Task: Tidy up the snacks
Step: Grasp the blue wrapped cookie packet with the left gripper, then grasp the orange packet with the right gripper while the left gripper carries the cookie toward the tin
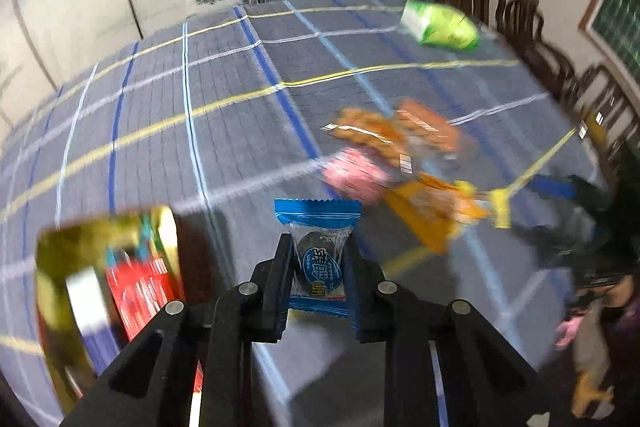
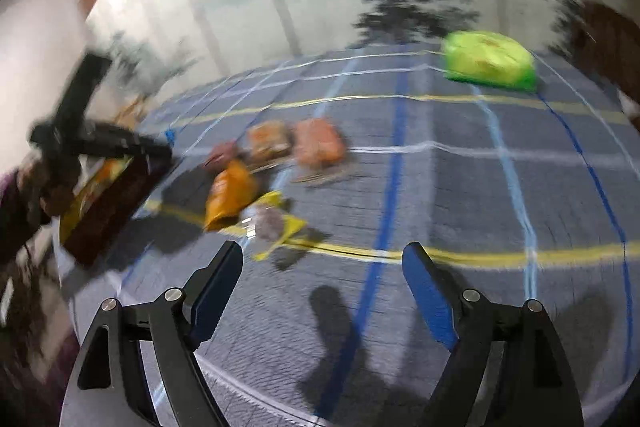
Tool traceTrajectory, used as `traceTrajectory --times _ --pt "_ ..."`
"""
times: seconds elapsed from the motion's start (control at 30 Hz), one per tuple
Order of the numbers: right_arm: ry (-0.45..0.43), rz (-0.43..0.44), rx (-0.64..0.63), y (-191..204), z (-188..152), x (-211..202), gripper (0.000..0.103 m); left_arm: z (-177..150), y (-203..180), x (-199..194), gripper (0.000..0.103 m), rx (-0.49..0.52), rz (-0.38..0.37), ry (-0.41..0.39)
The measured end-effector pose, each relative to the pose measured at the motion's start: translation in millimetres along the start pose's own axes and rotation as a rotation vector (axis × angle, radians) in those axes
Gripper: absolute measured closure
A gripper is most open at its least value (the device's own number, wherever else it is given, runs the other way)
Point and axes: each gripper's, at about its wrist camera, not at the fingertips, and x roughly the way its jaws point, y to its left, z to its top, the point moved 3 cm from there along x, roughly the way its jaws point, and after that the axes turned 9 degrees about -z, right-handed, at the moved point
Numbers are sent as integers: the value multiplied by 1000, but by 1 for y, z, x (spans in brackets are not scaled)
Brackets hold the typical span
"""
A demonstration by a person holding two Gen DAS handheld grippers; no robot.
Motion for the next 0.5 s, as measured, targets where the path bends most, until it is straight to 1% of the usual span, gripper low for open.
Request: traceTrajectory --times 0.07,0.17,0.2,0.3,0.4,0.5 --pt "-6 42 -42 12 8 -1 22 -15 -11 -12 83 -28 -13 -28" --pt "-28 111 -77 31 22 -2 22 -32 -23 -24 82 -57 -37 -42" --pt "-30 131 -107 43 28 1 22 -37 -26 -26 82 -69 -36 -47" --pt "2 130 -175 64 38 22 22 -48 -29 -37 82 -87 -44 -60" --pt "27 133 -205 78 48 43 22 -57 -29 -47 82 -86 -29 -77" --pt "54 96 -229 85 54 63 22 -62 -29 -56 82 -80 -14 -93"
